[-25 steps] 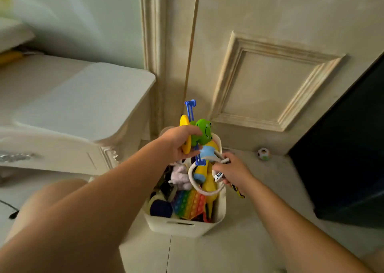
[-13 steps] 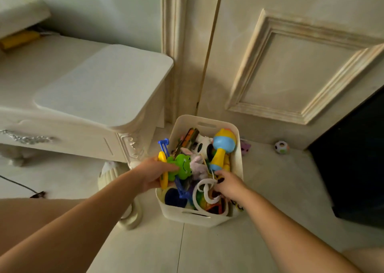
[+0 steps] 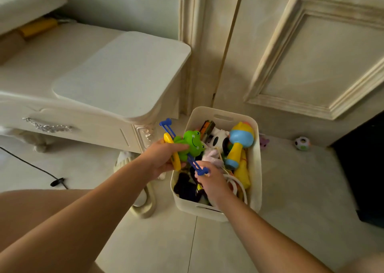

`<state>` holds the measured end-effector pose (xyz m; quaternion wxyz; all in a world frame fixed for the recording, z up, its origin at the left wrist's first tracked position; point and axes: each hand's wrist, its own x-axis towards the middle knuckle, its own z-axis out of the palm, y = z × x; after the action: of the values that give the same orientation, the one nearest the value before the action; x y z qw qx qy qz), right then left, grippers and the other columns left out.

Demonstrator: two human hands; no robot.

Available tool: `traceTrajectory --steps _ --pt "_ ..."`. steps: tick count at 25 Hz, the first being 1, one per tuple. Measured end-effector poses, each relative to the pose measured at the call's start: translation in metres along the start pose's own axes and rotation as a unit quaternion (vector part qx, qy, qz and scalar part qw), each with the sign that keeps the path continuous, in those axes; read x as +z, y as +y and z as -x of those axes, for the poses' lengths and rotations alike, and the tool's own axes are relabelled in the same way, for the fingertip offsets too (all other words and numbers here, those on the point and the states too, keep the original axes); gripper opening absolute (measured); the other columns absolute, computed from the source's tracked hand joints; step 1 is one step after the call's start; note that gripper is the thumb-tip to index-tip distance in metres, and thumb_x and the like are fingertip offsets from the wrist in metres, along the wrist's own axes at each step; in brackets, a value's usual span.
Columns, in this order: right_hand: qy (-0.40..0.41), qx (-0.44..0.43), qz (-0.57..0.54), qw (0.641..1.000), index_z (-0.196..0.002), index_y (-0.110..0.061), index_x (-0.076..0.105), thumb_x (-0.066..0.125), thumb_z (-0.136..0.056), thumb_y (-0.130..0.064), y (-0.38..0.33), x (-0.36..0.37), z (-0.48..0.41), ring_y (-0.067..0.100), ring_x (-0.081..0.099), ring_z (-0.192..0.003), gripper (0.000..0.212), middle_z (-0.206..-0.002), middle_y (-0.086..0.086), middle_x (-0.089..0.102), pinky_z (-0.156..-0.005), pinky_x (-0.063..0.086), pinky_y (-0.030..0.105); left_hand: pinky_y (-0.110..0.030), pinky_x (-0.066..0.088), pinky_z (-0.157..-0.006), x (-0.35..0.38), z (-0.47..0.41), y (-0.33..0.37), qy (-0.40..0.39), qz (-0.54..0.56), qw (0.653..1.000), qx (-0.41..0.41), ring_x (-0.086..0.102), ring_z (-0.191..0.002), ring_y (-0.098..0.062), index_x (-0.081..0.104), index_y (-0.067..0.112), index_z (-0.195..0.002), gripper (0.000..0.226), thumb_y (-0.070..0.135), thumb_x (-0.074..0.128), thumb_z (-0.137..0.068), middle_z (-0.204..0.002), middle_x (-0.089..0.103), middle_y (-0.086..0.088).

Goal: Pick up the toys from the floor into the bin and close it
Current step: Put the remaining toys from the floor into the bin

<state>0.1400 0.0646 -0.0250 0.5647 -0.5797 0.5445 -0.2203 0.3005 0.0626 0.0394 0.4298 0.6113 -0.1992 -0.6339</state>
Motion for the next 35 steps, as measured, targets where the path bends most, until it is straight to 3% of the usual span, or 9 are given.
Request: traceTrajectory --steps 3,6,9,15,18,22,28,32,35 --pt "0.110 0.092 -0.219 0.965 -0.090 -0.022 0.067 0.048 -0.091 -0.002 -0.003 -0.010 -0.004 0.020 0.062 -0.090 0.028 -0.103 0.009 0.066 -0.078 0.048 0.028 -0.039 0.058 -0.077 -0.005 -0.005 0.000 -0.006 0.018 1.000 -0.014 0.069 -0.070 -0.023 0.062 0.011 -0.099 0.018 0.008 0.070 -0.083 -0.085 0.072 -0.011" --pt "0.033 0.128 -0.342 0.930 -0.110 -0.016 0.064 0.051 -0.095 -0.025 -0.011 -0.030 -0.004 0.027 0.067 -0.089 0.022 -0.102 0.014 0.070 -0.076 0.051 0.040 -0.038 0.060 -0.075 -0.005 -0.008 -0.005 -0.055 -0.025 0.997 -0.037 0.071 -0.082 -0.024 0.064 0.007 -0.112 0.030 0.010 0.071 -0.083 -0.097 0.074 -0.013" --pt "-0.069 0.094 -0.229 0.966 -0.124 -0.025 0.058 0.068 -0.086 -0.026 -0.003 -0.035 -0.001 0.030 0.070 -0.088 0.040 -0.109 0.011 0.072 -0.068 0.055 0.037 -0.038 0.058 -0.081 0.007 -0.005 -0.020 -0.113 -0.066 0.989 -0.066 0.069 -0.092 -0.026 0.062 0.005 -0.117 0.031 0.012 0.067 -0.087 -0.106 0.072 -0.013" --pt "0.083 0.136 -0.120 0.980 -0.120 -0.012 0.056 0.069 -0.081 -0.001 0.011 -0.081 0.004 0.020 0.067 -0.074 0.042 -0.096 0.007 0.071 -0.057 0.051 0.024 -0.037 0.052 -0.089 0.003 -0.021 -0.033 -0.035 -0.267 0.963 -0.021 0.063 -0.109 -0.025 0.043 0.027 -0.138 0.064 0.026 0.069 -0.081 -0.120 0.065 -0.010" --pt "0.095 0.168 -0.106 0.975 -0.111 -0.010 0.059 0.066 -0.082 0.000 0.020 -0.098 0.009 0.018 0.064 -0.062 0.032 -0.082 0.008 0.069 -0.047 0.045 0.023 -0.031 0.054 -0.080 0.011 -0.016 -0.039 -0.044 -0.454 0.889 0.043 0.064 -0.095 -0.021 0.044 0.021 -0.139 0.056 0.019 0.061 -0.086 -0.123 0.062 -0.010" --pt "0.090 0.183 -0.117 0.972 -0.100 -0.012 0.058 0.062 -0.083 0.003 0.026 -0.095 0.017 0.016 0.063 -0.055 0.022 -0.076 0.008 0.068 -0.043 0.044 0.021 -0.028 0.047 -0.080 0.025 -0.016 -0.061 -0.084 -0.584 0.805 0.060 0.059 -0.111 -0.029 0.027 0.021 -0.149 0.069 0.015 0.054 -0.086 -0.132 0.056 -0.013" --pt "0.051 0.162 0.081 0.982 -0.112 -0.020 0.059 0.072 -0.071 -0.009 0.030 -0.101 0.014 0.023 0.069 -0.088 0.044 -0.099 0.002 0.072 -0.082 0.058 0.041 -0.032 0.056 -0.074 0.022 -0.044 -0.064 -0.023 -0.463 0.886 0.024 0.064 -0.095 -0.025 0.040 0.017 -0.141 0.063 0.016 0.047 -0.079 -0.121 0.061 -0.013" --pt "0.095 0.080 0.221 0.967 -0.145 -0.033 0.029 0.071 -0.073 -0.016 0.028 -0.097 0.018 0.022 0.049 -0.122 0.085 -0.136 0.000 0.044 -0.092 0.046 0.031 -0.042 0.038 -0.110 0.038 -0.035 -0.076 -0.015 -0.531 0.837 0.134 0.035 -0.138 -0.032 0.022 0.024 -0.151 0.069 0.025 0.053 -0.089 -0.156 0.026 -0.010" --pt "0.083 0.024 0.293 0.952 -0.146 -0.046 0.019 0.066 -0.080 -0.035 0.032 -0.075 0.026 0.023 0.034 -0.135 0.082 -0.149 -0.002 0.020 -0.104 0.042 0.039 -0.044 0.028 -0.116 0.040 -0.035 -0.087 -0.043 -0.569 0.803 0.172 0.022 -0.145 -0.034 0.019 0.029 -0.151 0.075 0.037 0.058 -0.087 -0.160 0.015 -0.008"
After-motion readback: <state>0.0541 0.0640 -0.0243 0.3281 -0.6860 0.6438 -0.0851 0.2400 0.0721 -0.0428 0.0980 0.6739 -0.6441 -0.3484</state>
